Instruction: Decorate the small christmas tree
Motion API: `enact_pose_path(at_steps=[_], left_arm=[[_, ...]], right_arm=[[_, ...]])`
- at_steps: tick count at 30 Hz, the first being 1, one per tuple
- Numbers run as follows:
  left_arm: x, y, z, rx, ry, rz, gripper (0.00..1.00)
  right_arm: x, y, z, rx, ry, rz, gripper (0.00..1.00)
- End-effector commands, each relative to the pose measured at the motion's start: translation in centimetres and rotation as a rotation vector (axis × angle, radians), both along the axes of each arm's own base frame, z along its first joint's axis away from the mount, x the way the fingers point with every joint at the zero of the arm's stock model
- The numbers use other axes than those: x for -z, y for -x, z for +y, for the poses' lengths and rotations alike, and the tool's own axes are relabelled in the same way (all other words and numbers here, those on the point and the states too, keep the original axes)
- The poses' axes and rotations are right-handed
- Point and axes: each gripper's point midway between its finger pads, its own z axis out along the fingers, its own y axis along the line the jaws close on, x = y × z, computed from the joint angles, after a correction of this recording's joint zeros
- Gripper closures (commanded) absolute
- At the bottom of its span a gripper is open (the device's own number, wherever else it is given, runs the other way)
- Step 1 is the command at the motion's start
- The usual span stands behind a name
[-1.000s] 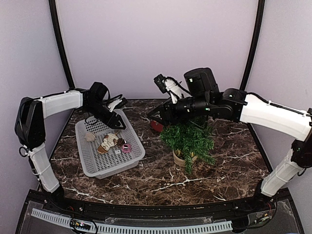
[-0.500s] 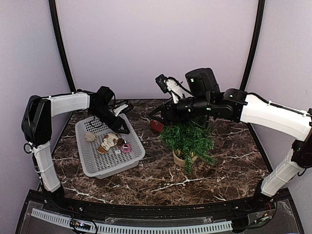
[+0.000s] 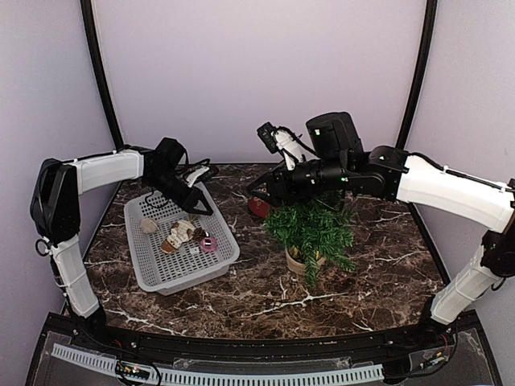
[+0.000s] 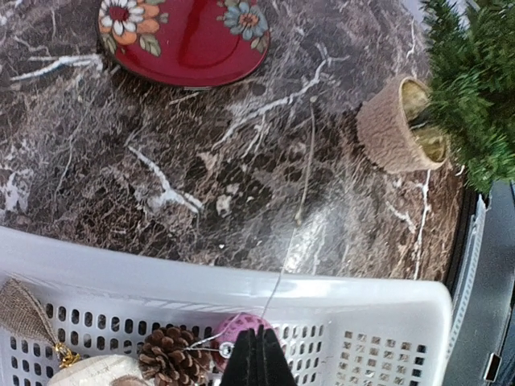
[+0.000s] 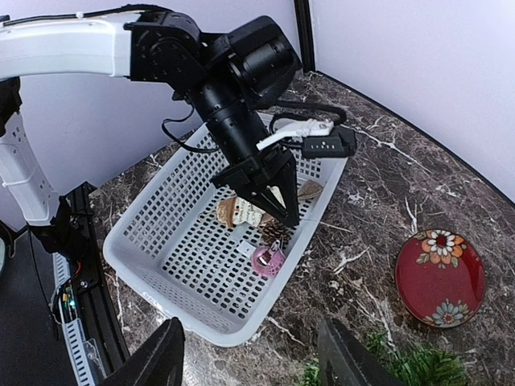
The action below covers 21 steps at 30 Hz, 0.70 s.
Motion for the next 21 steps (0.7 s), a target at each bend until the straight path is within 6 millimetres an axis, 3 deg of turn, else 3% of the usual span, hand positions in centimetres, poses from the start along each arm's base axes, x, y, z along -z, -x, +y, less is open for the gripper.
enact_pose_path(at_steps=[1,4,7,14,18,21], left_arm=[[-9.9,1.9,-1.5,0.008,0.193,-0.146,1.0],[-14.4,3.3,-2.0,0.009,0.285,-0.195,1.0],[-17.1,4.6,-2.6,0.04,0.33,-0.215,1.0],[-20.3,7.8,-4.1,0.115,0.348,-0.229,1.0],[-21.5,8.7,-4.1,0.117,0.358,-0.212,1.0],[-21.9,9.9,-4.0,0.133,0.365,-0.174,1.0]], right_arm=[[-3.0,-0.2,-0.6,0.013,-0.047,-0.056,0.43],[-4.4,0.1,-0.5,-0.013,-0.054,-0.093,0.43],[-6.0,0.8,-0.4,-0.051,-0.056,-0.161,0.44],[-8.0,1.2,0.4,0.002,0.13,-0.514,0.44],[-7.8,2.1,1.1,0.04,0.256,-0.733,0.45],[-7.7,1.5,1.4,0.105,0.312,-0.839,0.48]])
